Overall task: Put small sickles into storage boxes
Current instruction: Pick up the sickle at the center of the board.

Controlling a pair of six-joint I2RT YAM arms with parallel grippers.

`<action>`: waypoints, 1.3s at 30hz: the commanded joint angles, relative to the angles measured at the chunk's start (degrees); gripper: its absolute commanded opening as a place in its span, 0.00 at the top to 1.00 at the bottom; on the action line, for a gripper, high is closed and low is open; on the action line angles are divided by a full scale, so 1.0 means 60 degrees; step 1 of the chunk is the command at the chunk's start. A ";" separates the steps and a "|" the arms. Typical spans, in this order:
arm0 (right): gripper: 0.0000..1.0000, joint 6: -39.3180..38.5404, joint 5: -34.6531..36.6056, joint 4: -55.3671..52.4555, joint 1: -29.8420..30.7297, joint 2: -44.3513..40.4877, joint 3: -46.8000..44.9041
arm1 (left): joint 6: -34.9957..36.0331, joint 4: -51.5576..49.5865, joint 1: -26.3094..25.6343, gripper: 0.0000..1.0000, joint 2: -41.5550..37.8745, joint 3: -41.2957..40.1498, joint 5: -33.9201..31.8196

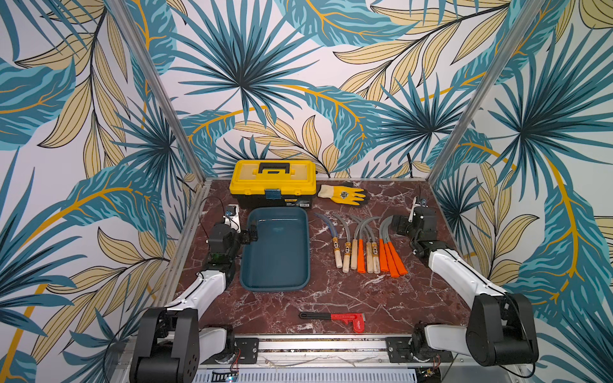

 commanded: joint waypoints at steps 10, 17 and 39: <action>0.00 0.1362 0.0150 -0.5374 0.0674 0.0230 0.2047 | -0.1917 -0.6446 -0.0898 0.00 -0.0521 0.2208 -0.0188; 0.00 0.1544 -0.0268 -0.6233 0.1445 0.0037 0.2453 | -0.2161 -0.9030 -0.1466 0.01 -0.0050 0.3552 -0.0101; 0.00 0.3023 -0.0927 -0.7828 0.4322 0.2318 0.4603 | -0.2679 -1.1225 -0.2016 0.01 0.1275 0.5406 0.4411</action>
